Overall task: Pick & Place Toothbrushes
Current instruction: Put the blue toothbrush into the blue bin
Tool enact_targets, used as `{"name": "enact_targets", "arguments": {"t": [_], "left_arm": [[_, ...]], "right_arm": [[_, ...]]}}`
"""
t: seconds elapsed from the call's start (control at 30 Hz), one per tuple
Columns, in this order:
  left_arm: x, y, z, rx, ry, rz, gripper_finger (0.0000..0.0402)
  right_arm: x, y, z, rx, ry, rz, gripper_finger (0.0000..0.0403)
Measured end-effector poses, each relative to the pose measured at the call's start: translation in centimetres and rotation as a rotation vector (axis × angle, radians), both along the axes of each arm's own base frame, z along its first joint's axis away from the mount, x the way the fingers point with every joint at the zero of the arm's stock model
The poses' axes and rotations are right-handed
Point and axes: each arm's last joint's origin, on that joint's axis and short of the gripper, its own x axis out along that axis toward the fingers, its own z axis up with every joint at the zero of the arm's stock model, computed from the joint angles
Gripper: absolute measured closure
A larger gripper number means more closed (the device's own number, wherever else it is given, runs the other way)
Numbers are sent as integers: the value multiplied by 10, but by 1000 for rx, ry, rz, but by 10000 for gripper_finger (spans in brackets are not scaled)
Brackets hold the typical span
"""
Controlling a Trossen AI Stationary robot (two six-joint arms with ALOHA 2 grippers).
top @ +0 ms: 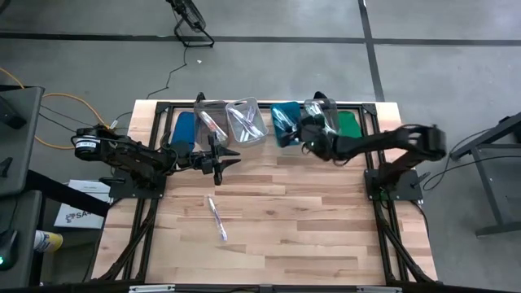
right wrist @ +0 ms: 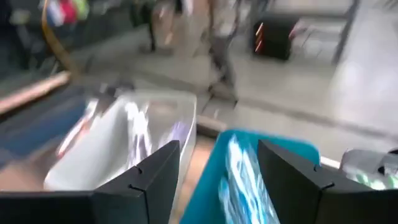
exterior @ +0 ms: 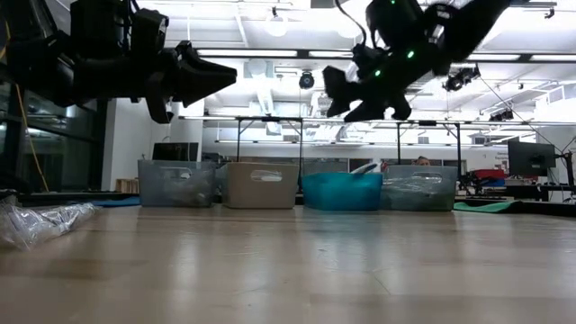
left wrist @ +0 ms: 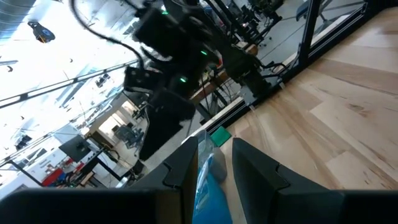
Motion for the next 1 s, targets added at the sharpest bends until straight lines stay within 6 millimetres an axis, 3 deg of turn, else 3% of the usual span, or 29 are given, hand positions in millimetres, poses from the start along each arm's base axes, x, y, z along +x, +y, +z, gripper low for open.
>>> {"name": "enact_targets", "arguments": {"t": [0.13,0.4,0.67,0.87,1.0], "left_arm": [[0,0,0,0,0,0,307],[0,0,0,0,3,-1,307],[0,0,-1,3,12,-1,307],[0,0,-1,4,11,-1,307],[0,0,-1,6,15,0,307]], "right_arm": [[-17,-10,16,151,163,139,208],[-37,-2,5,303,441,362,245],[-35,13,3,279,513,447,280],[-37,19,-5,242,625,385,330],[-35,25,-6,171,684,393,337]]}}
